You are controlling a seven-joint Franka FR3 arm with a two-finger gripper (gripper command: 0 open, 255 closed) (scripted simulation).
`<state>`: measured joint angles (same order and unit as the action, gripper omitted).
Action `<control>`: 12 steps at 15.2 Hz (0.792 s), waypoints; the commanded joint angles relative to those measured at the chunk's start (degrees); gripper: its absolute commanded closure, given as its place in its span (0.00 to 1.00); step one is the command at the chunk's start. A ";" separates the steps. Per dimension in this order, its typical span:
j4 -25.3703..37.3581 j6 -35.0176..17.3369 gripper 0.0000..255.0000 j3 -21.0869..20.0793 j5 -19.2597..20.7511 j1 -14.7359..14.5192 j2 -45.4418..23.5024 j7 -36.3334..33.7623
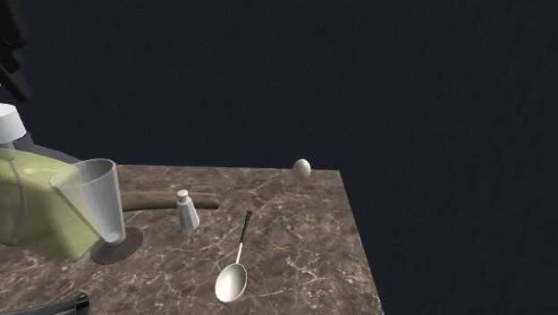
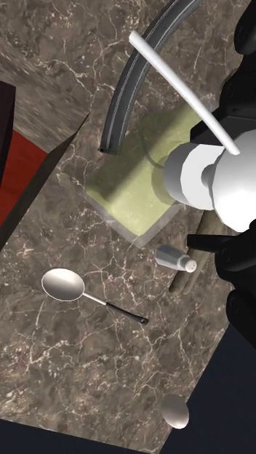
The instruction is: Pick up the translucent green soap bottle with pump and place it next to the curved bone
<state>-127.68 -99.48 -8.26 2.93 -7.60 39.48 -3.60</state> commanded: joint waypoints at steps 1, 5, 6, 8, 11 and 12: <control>-1.83 -1.43 1.00 -0.14 -0.09 -0.11 0.43 -0.25; -5.40 -4.28 1.00 -0.24 -0.17 -0.25 1.14 -0.55; -6.27 -5.00 1.00 -0.27 -0.19 -0.28 1.29 -0.62; -7.99 -6.45 1.00 -0.33 -0.23 -0.34 1.55 -0.77; -10.49 -8.63 1.00 -0.43 -0.28 -0.43 1.86 -1.01; -11.31 -9.37 1.00 -0.47 -0.29 -0.46 1.94 -1.10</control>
<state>-138.07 -107.94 -8.70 2.64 -8.04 41.34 -4.61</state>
